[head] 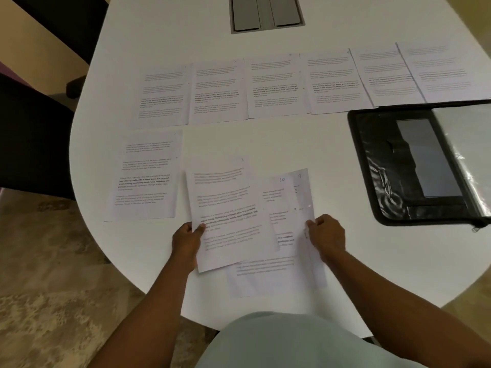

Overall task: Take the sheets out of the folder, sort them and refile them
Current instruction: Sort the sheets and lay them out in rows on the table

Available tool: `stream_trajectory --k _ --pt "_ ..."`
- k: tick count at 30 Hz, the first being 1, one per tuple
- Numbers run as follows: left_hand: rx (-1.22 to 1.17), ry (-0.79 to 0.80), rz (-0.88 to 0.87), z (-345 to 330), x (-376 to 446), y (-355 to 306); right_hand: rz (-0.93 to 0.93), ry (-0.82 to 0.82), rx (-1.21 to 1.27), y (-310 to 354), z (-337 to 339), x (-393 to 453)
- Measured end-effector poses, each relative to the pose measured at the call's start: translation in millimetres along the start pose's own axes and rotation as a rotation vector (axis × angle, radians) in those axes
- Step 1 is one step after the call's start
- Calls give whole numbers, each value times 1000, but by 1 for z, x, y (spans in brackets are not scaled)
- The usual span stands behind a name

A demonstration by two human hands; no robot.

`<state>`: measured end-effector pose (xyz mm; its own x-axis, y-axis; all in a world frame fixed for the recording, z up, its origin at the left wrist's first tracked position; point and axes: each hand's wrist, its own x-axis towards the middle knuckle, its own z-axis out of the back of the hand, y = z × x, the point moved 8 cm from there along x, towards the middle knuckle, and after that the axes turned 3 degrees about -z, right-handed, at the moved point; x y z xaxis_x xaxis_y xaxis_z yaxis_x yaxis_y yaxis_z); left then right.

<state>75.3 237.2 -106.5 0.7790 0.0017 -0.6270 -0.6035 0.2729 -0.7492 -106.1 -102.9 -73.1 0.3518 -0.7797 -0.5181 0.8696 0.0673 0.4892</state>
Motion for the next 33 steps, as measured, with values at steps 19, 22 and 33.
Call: stream_trajectory --k 19,22,33 --pt "168 73 -148 -72 3 -56 529 -727 -412 115 249 -7" --pt "148 37 -163 -62 10 -69 546 -853 -325 129 282 2" --pt "157 -145 -193 -2 47 -116 566 -520 147 193 251 44"
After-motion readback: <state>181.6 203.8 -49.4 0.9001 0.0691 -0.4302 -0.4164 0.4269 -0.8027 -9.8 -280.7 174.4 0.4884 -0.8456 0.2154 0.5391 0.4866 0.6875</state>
